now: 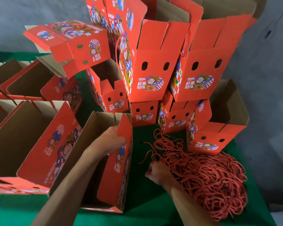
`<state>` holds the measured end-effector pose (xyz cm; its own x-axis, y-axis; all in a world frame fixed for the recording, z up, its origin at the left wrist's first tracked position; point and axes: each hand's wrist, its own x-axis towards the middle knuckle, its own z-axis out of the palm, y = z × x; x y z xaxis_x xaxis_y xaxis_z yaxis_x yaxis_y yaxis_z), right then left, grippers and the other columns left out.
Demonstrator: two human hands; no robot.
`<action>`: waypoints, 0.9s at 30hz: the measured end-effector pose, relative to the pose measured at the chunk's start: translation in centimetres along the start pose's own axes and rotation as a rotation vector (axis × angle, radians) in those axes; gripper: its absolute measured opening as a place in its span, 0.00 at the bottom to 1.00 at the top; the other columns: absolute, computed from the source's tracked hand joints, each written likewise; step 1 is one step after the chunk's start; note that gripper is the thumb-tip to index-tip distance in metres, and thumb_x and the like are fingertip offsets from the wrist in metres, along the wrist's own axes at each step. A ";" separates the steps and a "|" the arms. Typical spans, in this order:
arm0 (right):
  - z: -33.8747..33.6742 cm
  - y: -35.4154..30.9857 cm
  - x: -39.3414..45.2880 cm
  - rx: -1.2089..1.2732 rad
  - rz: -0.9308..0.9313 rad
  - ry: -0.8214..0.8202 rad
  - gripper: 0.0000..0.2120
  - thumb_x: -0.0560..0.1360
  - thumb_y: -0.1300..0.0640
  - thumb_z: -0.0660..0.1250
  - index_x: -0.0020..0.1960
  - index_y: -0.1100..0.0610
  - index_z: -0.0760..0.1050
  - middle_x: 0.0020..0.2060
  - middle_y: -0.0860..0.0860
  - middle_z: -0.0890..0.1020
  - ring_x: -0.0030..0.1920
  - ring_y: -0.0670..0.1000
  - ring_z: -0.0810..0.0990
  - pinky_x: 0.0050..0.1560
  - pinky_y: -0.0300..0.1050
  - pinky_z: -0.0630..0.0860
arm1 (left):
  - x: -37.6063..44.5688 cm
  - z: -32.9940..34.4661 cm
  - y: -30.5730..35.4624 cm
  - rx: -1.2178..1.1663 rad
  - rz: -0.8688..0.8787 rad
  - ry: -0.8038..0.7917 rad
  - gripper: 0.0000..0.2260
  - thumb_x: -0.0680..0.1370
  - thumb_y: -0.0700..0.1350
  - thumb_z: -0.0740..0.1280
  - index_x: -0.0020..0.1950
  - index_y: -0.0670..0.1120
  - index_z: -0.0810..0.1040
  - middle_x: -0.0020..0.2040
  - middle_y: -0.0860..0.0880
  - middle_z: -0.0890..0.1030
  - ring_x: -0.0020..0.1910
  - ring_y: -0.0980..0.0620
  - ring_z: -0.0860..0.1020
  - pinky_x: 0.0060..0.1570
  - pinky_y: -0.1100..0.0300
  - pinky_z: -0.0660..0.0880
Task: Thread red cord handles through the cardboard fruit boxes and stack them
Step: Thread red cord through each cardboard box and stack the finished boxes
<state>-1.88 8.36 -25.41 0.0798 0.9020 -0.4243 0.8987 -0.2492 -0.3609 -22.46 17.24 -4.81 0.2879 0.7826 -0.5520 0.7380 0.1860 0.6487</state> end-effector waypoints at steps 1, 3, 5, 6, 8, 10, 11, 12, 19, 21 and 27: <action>-0.1 -0.1 0.0 0.027 -0.019 0.009 0.13 0.74 0.45 0.70 0.45 0.55 0.82 0.41 0.51 0.86 0.44 0.52 0.85 0.45 0.46 0.80 | 0.1 -0.1 -0.1 -0.013 -0.011 -0.006 0.13 0.78 0.43 0.68 0.60 0.55 0.72 0.47 0.54 0.83 0.44 0.49 0.85 0.43 0.53 0.84; -0.8 -0.5 0.1 0.112 -0.074 0.083 0.11 0.73 0.44 0.70 0.40 0.52 0.80 0.37 0.46 0.83 0.40 0.47 0.82 0.41 0.44 0.76 | 0.2 -0.2 -0.3 -0.049 -0.029 -0.012 0.13 0.78 0.43 0.68 0.60 0.54 0.73 0.46 0.52 0.85 0.43 0.49 0.86 0.44 0.51 0.85; -1.5 -1.0 0.3 0.133 -0.141 0.206 0.07 0.74 0.46 0.70 0.43 0.48 0.77 0.40 0.44 0.81 0.43 0.46 0.81 0.41 0.44 0.73 | 0.3 -0.3 -0.6 -0.077 -0.039 -0.021 0.13 0.78 0.43 0.68 0.61 0.53 0.74 0.46 0.52 0.86 0.42 0.50 0.87 0.45 0.50 0.84; -1.6 -1.0 0.4 0.110 -0.163 0.211 0.07 0.75 0.47 0.71 0.49 0.48 0.78 0.46 0.46 0.82 0.48 0.48 0.82 0.44 0.44 0.74 | 0.4 -0.3 -0.6 -0.087 -0.044 -0.027 0.13 0.78 0.44 0.68 0.62 0.53 0.74 0.46 0.52 0.86 0.42 0.51 0.87 0.46 0.49 0.84; -1.1 -0.5 0.4 0.035 -0.128 0.070 0.16 0.77 0.50 0.72 0.62 0.54 0.77 0.57 0.51 0.82 0.58 0.53 0.81 0.55 0.47 0.78 | 0.4 -0.2 -0.8 -0.103 -0.053 -0.037 0.14 0.78 0.44 0.68 0.63 0.54 0.73 0.48 0.51 0.86 0.44 0.49 0.87 0.47 0.47 0.84; -0.1 0.0 0.2 0.038 -0.066 -0.035 0.17 0.78 0.54 0.72 0.64 0.58 0.77 0.60 0.55 0.82 0.60 0.55 0.81 0.59 0.48 0.78 | 0.5 -0.1 -0.8 -0.103 -0.056 -0.044 0.15 0.78 0.43 0.67 0.64 0.54 0.72 0.50 0.51 0.85 0.47 0.48 0.86 0.49 0.47 0.84; 0.4 0.1 0.0 0.060 -0.054 -0.045 0.14 0.79 0.56 0.72 0.62 0.60 0.79 0.57 0.57 0.83 0.58 0.56 0.82 0.57 0.48 0.79 | 0.5 -0.1 -0.9 -0.100 -0.056 -0.044 0.15 0.79 0.43 0.67 0.64 0.54 0.72 0.51 0.51 0.85 0.47 0.47 0.86 0.49 0.47 0.84; 0.8 0.2 -0.1 0.079 -0.050 -0.044 0.10 0.79 0.58 0.71 0.57 0.62 0.81 0.52 0.57 0.85 0.54 0.55 0.84 0.52 0.48 0.79 | 0.5 -0.1 -0.9 -0.101 -0.055 -0.040 0.15 0.79 0.43 0.67 0.63 0.54 0.72 0.50 0.51 0.85 0.46 0.48 0.87 0.48 0.48 0.84; -0.6 -0.8 -0.7 0.024 -0.073 -0.145 0.13 0.75 0.53 0.71 0.38 0.62 0.79 0.34 0.56 0.81 0.38 0.53 0.83 0.39 0.46 0.78 | 0.6 -0.1 -1.1 -0.108 -0.072 -0.036 0.16 0.79 0.43 0.67 0.66 0.52 0.71 0.52 0.48 0.85 0.47 0.47 0.87 0.51 0.46 0.83; -1.3 -1.4 -1.0 0.056 -0.096 -0.101 0.15 0.74 0.49 0.70 0.36 0.59 0.78 0.29 0.52 0.77 0.32 0.52 0.79 0.36 0.43 0.73 | 0.8 0.0 -1.3 -0.122 -0.090 -0.035 0.17 0.79 0.44 0.67 0.68 0.50 0.71 0.52 0.47 0.85 0.47 0.46 0.87 0.51 0.45 0.83; -5.6 -5.1 -1.2 0.595 -0.101 0.086 0.07 0.75 0.47 0.73 0.45 0.51 0.81 0.42 0.46 0.84 0.43 0.47 0.83 0.44 0.48 0.80 | 1.1 0.3 -1.6 -0.152 -0.124 -0.038 0.19 0.78 0.48 0.67 0.67 0.45 0.71 0.51 0.45 0.85 0.44 0.47 0.87 0.48 0.49 0.83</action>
<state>-4.16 10.55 -18.44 0.0639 0.9504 -0.3043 0.5105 -0.2931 -0.8084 -23.17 17.65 -6.67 0.2252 0.7255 -0.6503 0.6694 0.3697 0.6443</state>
